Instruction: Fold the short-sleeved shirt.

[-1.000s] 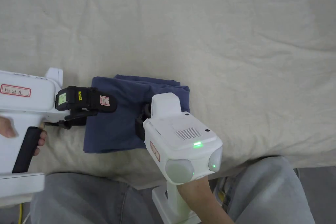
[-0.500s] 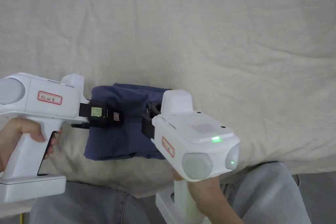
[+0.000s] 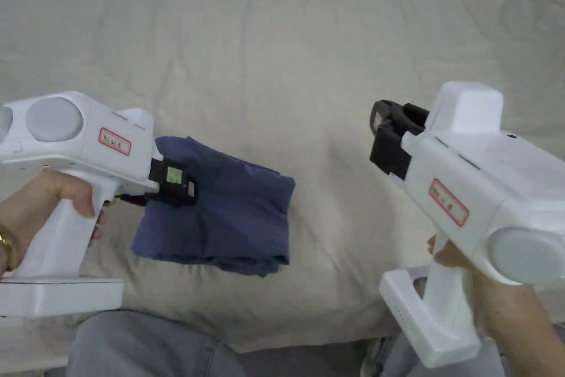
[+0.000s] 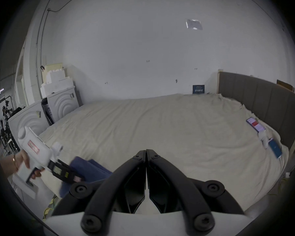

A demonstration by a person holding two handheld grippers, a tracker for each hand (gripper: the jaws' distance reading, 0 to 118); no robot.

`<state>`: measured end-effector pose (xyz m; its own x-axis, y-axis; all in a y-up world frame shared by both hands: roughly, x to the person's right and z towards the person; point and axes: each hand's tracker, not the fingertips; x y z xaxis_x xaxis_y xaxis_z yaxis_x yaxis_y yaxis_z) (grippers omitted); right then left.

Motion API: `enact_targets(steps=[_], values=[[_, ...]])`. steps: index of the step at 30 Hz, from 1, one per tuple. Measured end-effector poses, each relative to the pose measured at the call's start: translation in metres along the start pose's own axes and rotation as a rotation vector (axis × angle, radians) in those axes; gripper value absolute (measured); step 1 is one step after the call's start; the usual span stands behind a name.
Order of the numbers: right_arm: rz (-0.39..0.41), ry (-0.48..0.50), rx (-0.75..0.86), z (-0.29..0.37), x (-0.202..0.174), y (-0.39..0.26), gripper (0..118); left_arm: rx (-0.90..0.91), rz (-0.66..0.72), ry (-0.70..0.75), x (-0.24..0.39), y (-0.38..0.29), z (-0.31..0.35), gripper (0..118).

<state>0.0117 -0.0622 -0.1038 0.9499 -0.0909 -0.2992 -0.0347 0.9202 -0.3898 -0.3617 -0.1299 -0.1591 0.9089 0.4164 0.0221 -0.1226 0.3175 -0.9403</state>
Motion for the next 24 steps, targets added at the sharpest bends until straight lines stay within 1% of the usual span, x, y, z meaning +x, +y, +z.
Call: enact_targets(steps=[1, 3, 4, 5, 8, 10, 13, 16, 19, 21, 23, 24], values=[[0.001, -0.008, 0.006, 0.004, 0.004, 0.003, 0, 0.009, 0.000, 0.018, -0.011, 0.002, 0.009, 23], [0.023, -0.030, 0.024, 0.009, 0.010, 0.008, 0, 0.024, 0.032, 0.103, -0.035, 0.004, 0.028, 23], [0.052, -0.065, 0.036, 0.011, 0.011, 0.010, 0, 0.032, 0.022, 0.139, -0.050, 0.003, 0.038, 22], [0.061, -0.089, 0.039, 0.012, 0.008, 0.013, 0, 0.017, 0.013, 0.182, -0.065, 0.004, 0.047, 22], [0.013, -0.101, 0.052, 0.013, 0.013, 0.019, 0, -0.002, 0.050, 0.334, -0.115, 0.007, 0.071, 22], [0.003, -0.124, 0.055, 0.012, 0.017, 0.023, 0, -0.016, 0.081, 0.415, -0.150, 0.009, 0.087, 22], [0.009, -0.176, 0.051, 0.012, 0.023, 0.028, 0, -0.011, 0.122, 0.547, -0.204, 0.011, 0.107, 22], [-0.029, -0.210, 0.033, 0.007, 0.028, 0.031, 0, -0.041, 0.179, 0.704, -0.257, 0.017, 0.118, 22], [-0.018, -0.255, 0.021, -0.003, 0.027, 0.031, 0, -0.069, 0.237, 0.861, -0.299, 0.023, 0.122, 22], [-0.015, -0.265, 0.012, -0.011, 0.024, 0.031, 0, -0.087, 0.255, 0.953, -0.321, 0.027, 0.122, 22], [-0.014, -0.271, -0.001, -0.022, 0.019, 0.028, 0, -0.088, 0.227, 1.003, -0.334, 0.026, 0.121, 23], [-0.012, -0.272, -0.014, -0.027, 0.018, 0.027, 0, -0.078, 0.221, 1.007, -0.336, 0.025, 0.122, 26]])
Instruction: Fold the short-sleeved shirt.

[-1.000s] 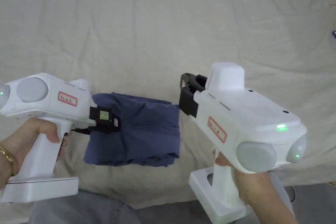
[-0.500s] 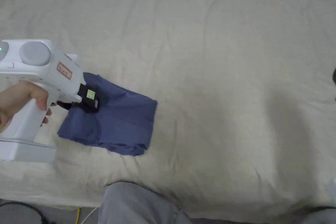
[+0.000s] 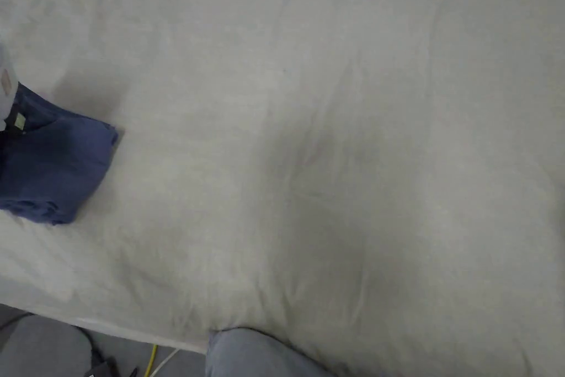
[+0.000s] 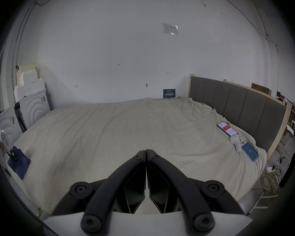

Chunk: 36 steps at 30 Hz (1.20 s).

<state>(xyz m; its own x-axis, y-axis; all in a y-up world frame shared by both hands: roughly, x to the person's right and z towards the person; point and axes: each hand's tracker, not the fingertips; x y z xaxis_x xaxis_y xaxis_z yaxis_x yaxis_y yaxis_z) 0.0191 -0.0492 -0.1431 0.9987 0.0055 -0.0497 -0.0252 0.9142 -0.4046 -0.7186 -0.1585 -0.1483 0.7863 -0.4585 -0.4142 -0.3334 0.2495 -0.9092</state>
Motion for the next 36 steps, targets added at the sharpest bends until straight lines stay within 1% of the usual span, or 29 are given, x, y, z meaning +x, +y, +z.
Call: enact_targets(steps=[1, 2, 4, 5, 6, 8, 10, 12, 15, 17, 20, 21, 22, 23, 24, 26, 29, 30, 31, 32, 34, 36], values=[[0.005, 0.008, -0.017, -0.005, -0.004, -0.002, 0, 0.014, -0.020, 0.010, 0.000, -0.002, -0.003, 36], [0.006, 0.016, -0.025, -0.009, -0.007, -0.003, 0, 0.019, -0.045, 0.028, -0.001, -0.003, -0.006, 57], [0.007, 0.034, -0.038, -0.013, -0.013, -0.006, 0, 0.064, -0.108, 0.163, 0.002, -0.010, -0.001, 90], [0.004, 0.050, -0.039, -0.013, -0.014, -0.007, 0, 0.097, -0.121, 0.230, 0.000, -0.013, 0.003, 109], [0.001, 0.058, -0.038, -0.014, -0.015, -0.008, 0, 0.125, -0.115, 0.254, -0.004, -0.016, 0.008, 118], [0.005, 0.078, -0.030, -0.012, -0.015, -0.008, 0, 0.192, -0.055, 0.324, -0.011, -0.021, 0.034, 118], [0.001, 0.095, -0.018, -0.008, -0.012, -0.007, 0, 0.269, 0.010, 0.351, -0.016, -0.026, 0.062, 118], [-0.006, 0.110, -0.003, -0.002, -0.005, -0.005, 0, 0.376, 0.041, 0.353, -0.016, -0.029, 0.097, 118], [0.008, 0.121, 0.035, 0.009, 0.007, -0.001, 0, 0.570, 0.073, 0.222, 0.000, -0.044, 0.160, 118], [0.000, 0.132, 0.061, 0.016, 0.017, 0.001, 0, 0.701, 0.152, 0.136, 0.015, -0.049, 0.201, 118], [0.009, 0.133, 0.099, 0.026, 0.031, 0.006, 0, 0.875, 0.228, -0.019, 0.049, -0.065, 0.262, 118], [0.010, 0.135, 0.110, 0.030, 0.035, 0.007, 0, 0.901, 0.229, -0.071, 0.060, -0.070, 0.277, 117], [0.006, 0.136, 0.117, 0.035, 0.049, 0.012, 0, 0.921, 0.225, -0.125, 0.073, -0.076, 0.293, 116], [-0.001, 0.143, 0.122, 0.038, 0.055, 0.014, 0, 0.948, 0.232, -0.163, 0.087, -0.083, 0.307, 111], [-0.004, 0.149, 0.129, 0.041, 0.059, 0.016, 0, 0.976, 0.248, -0.187, 0.098, -0.089, 0.317, 104], [0.009, 0.147, 0.145, 0.043, 0.072, 0.018, 0, 1.030, 0.292, -0.259, 0.122, -0.106, 0.337, 83], [0.017, 0.162, 0.152, 0.048, 0.084, 0.024, 0, 1.087, 0.301, -0.363, 0.159, -0.129, 0.357, 75], [0.022, 0.168, 0.147, 0.050, 0.085, 0.025, 0, 1.096, 0.299, -0.398, 0.168, -0.137, 0.361, 70], [0.029, 0.174, 0.148, 0.052, 0.086, 0.025, 0, 1.120, 0.283, -0.437, 0.177, -0.145, 0.365, 63], [0.037, 0.178, 0.151, 0.054, 0.088, 0.025, 0, 1.132, 0.261, -0.436, 0.183, -0.138, 0.354, 51], [0.047, 0.182, 0.159, 0.058, 0.088, 0.024, 0, 1.158, 0.245, -0.446, 0.199, -0.151, 0.356, 38], [0.047, 0.183, 0.169, 0.062, 0.089, 0.023, 0, 1.159, 0.256, -0.476, 0.212, -0.161, 0.358, 21]])
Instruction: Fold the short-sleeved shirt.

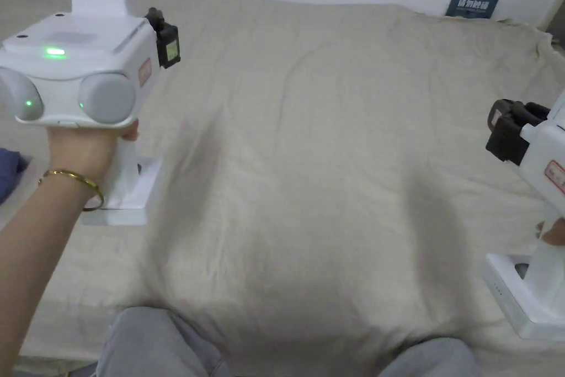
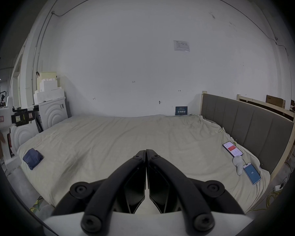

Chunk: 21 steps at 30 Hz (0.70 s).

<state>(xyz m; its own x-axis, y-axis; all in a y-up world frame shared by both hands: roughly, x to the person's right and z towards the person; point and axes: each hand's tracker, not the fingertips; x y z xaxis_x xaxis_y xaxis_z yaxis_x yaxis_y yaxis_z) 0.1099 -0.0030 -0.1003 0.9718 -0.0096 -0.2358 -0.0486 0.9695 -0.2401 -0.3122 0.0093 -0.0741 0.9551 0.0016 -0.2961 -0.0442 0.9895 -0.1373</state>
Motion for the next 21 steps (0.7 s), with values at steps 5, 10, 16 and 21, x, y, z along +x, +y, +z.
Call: enact_targets(steps=[5, 10, 16, 21], values=[[-0.020, -0.016, 0.026, 0.007, -0.003, -0.004, 0, 0.028, -0.002, 0.011, 0.024, -0.027, 0.019, 0], [0.001, -0.028, 0.048, 0.012, -0.012, -0.014, 0, 0.043, -0.024, -0.017, 0.037, -0.049, 0.034, 0], [0.022, -0.026, 0.056, 0.017, -0.026, -0.027, 0, 0.011, -0.025, -0.055, 0.043, -0.070, 0.041, 0], [0.021, -0.022, 0.054, 0.018, -0.033, -0.037, 0, -0.021, -0.008, -0.069, 0.042, -0.088, 0.046, 0]])
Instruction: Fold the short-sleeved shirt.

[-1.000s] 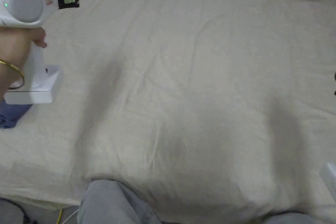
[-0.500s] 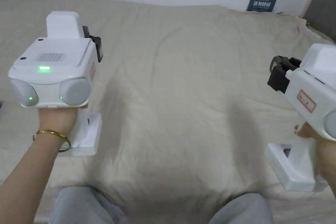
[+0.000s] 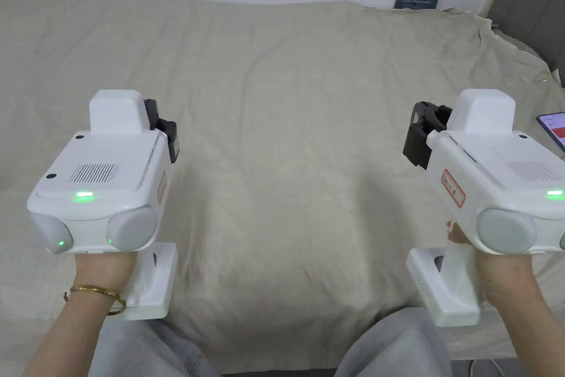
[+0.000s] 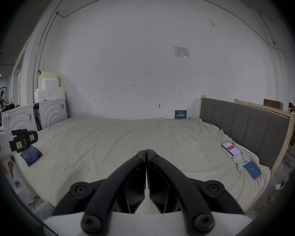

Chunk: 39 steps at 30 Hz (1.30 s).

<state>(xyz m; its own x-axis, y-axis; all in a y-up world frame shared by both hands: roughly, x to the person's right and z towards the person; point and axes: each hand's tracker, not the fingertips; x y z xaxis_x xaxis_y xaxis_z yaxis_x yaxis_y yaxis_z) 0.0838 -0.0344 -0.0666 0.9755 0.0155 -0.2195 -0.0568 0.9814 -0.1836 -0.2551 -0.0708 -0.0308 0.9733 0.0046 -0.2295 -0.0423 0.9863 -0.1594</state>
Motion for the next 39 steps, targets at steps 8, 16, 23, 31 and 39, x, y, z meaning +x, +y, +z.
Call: enact_targets(steps=[8, 16, 23, 31, 39], values=[[-0.014, 0.005, -0.025, 0.005, -0.006, -0.017, 0, -0.027, 0.009, -0.015, 0.002, -0.012, 0.005, 0], [-0.024, 0.009, -0.048, 0.003, -0.002, -0.027, 0, -0.030, 0.004, -0.019, 0.004, -0.017, 0.007, 0], [-0.026, 0.010, -0.045, 0.003, -0.003, -0.028, 0, -0.034, 0.004, -0.023, 0.006, -0.018, 0.008, 0], [-0.027, 0.006, -0.035, 0.004, -0.002, -0.027, 0, -0.032, -0.010, -0.030, 0.010, -0.018, 0.010, 0], [-0.026, 0.008, -0.031, 0.009, -0.005, -0.026, 0, -0.026, -0.021, -0.032, 0.012, -0.015, 0.011, 0]])
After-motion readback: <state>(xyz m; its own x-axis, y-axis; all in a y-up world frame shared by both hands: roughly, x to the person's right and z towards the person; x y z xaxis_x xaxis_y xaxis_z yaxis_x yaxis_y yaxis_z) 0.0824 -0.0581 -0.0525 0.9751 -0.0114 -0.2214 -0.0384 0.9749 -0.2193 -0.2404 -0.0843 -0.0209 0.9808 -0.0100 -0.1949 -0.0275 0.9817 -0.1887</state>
